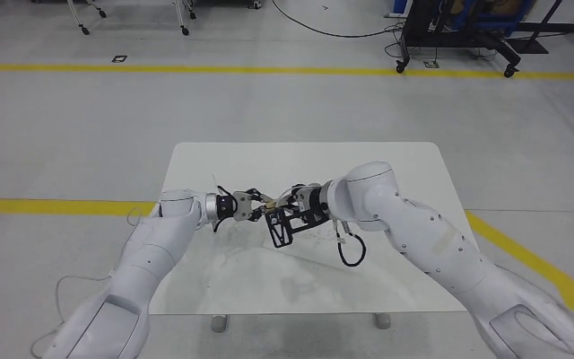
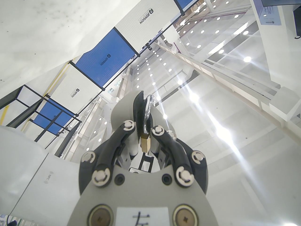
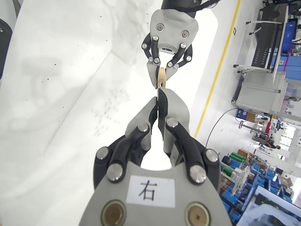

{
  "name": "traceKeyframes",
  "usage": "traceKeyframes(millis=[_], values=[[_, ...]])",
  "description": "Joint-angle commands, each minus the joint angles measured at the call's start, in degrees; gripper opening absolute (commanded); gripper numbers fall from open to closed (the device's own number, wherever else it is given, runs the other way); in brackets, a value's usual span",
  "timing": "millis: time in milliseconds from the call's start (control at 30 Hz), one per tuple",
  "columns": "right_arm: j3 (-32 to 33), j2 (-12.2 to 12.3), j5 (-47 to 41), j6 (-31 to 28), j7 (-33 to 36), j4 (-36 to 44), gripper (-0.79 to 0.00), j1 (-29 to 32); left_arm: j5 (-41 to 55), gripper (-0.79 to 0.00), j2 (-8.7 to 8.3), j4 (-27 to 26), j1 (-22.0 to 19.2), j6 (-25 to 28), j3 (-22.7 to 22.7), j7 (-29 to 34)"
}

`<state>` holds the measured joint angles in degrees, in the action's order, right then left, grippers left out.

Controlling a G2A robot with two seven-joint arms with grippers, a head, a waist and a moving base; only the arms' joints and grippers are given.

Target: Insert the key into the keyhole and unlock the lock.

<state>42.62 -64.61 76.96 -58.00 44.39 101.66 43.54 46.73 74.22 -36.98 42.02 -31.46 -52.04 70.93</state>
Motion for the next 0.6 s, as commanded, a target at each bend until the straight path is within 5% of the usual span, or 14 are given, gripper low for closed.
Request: traceKeyframes(millis=[0, 567], values=[[-0.56, -0.17, -1.37, 0.17, 2.07, 0.12, -0.785, -0.51, -0.18, -0.785, 0.04, -0.12, -0.03, 0.12, 0.09, -0.19], [-8.27, -0.99, -5.75, 6.42, 8.32, -2.69, -0.785, -6.43, -0.82, -0.785, 0.02, -0.85, 0.15, 0.25, 0.11, -0.52]])
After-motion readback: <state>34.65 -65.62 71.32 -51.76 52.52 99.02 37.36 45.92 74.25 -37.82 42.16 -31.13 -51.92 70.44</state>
